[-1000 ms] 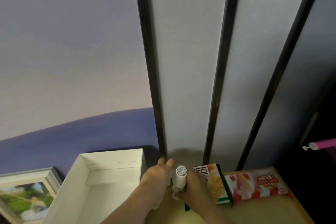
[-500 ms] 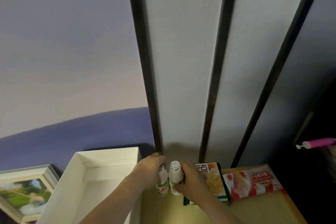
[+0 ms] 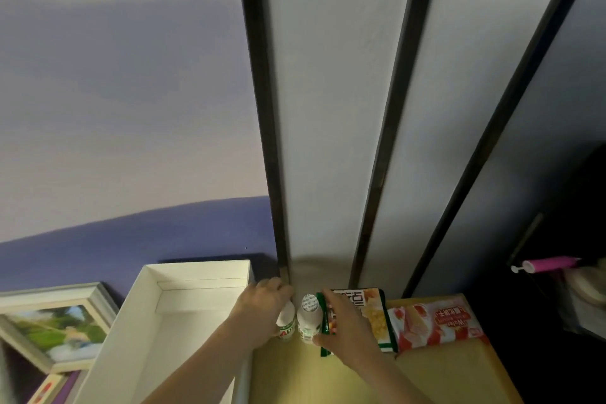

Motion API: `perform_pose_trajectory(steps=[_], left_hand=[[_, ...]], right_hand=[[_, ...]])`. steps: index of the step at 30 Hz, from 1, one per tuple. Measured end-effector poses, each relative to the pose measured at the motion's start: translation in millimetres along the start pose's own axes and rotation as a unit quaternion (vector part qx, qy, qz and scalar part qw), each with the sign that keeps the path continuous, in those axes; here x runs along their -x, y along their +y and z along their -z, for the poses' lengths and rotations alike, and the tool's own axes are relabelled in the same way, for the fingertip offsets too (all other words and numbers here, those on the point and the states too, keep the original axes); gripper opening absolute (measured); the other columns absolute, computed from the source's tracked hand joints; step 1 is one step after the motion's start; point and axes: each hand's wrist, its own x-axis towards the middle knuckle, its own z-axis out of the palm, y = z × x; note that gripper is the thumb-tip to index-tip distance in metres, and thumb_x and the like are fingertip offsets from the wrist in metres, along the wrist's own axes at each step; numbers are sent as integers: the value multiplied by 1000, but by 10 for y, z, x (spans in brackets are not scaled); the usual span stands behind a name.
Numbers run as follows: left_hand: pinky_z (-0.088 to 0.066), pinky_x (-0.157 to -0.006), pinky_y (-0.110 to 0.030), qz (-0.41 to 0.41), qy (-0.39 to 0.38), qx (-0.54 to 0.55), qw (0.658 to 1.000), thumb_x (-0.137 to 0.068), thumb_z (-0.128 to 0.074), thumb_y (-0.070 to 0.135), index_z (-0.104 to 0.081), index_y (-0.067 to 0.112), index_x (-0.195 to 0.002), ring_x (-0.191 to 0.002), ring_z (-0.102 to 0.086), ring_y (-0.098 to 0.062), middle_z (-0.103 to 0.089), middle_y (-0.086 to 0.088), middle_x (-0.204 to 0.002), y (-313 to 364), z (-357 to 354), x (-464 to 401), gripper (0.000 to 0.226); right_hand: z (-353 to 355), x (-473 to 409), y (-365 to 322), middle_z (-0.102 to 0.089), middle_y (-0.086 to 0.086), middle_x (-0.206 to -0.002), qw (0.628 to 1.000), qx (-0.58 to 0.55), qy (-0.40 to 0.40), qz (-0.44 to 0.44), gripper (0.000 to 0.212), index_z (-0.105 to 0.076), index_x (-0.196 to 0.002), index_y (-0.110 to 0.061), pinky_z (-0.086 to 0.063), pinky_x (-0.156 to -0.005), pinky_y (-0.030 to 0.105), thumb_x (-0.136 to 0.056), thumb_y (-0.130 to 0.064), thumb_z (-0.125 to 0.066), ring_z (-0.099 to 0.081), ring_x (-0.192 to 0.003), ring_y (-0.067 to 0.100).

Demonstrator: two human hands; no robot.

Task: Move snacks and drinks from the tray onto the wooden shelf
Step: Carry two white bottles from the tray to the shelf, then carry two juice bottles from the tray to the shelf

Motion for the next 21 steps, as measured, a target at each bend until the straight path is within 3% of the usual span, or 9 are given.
perform_pose_trajectory(steps=[7, 10, 14, 17, 21], left_hand=[[-28, -113, -22, 55, 82, 251, 963, -70, -74, 52, -31, 37, -143, -135, -34, -8, -33, 12, -149, -5, 499, 769, 86], [-20, -112, -16, 73, 81, 268, 957, -74, -74, 46, -23, 38, -146, -141, -25, -8, -23, 11, -154, -176, 687, 1274, 89], [-22, -115, -23, 114, 76, 221, 966, -73, -73, 50, -18, 40, -146, -142, -23, -11, -18, 10, -156, -520, 790, 2010, 92], [-24, -117, -32, 142, 61, 188, 970, -74, -72, 51, -17, 40, -146, -143, -22, -16, -17, 8, -157, -851, 768, 2605, 92], [-22, -117, -37, 161, 54, 146, 975, -74, -70, 52, -17, 36, -148, -144, -21, -21, -18, 3, -157, -1428, 568, 3441, 93]], right_hand=[[595, 561, -197, -41, -17, -139, 998, -35, 33, 29, 87, -26, -144, -36, -40, -105, 32, -74, -47, -75, -41, -127, 5], [841, 843, -394, -39, -23, -135, 997, -1, 52, 65, 85, -27, -144, -36, -40, -96, 22, -75, -47, -74, -41, -121, -2], [997, 1208, -664, -37, -22, -133, 990, 64, 68, 108, 86, -30, -144, -33, -38, -95, 21, -72, -48, -76, -40, -117, -3], [942, 1486, -872, -43, -12, -140, 978, 149, 80, 118, 93, -36, -143, -30, -44, -99, 36, -65, -49, -81, -49, -121, 12], [603, 1857, -1138, -64, 17, -121, 960, 246, 102, 89, 105, -57, -129, -10, -55, -74, 52, -35, -35, -98, -66, -97, 41]])
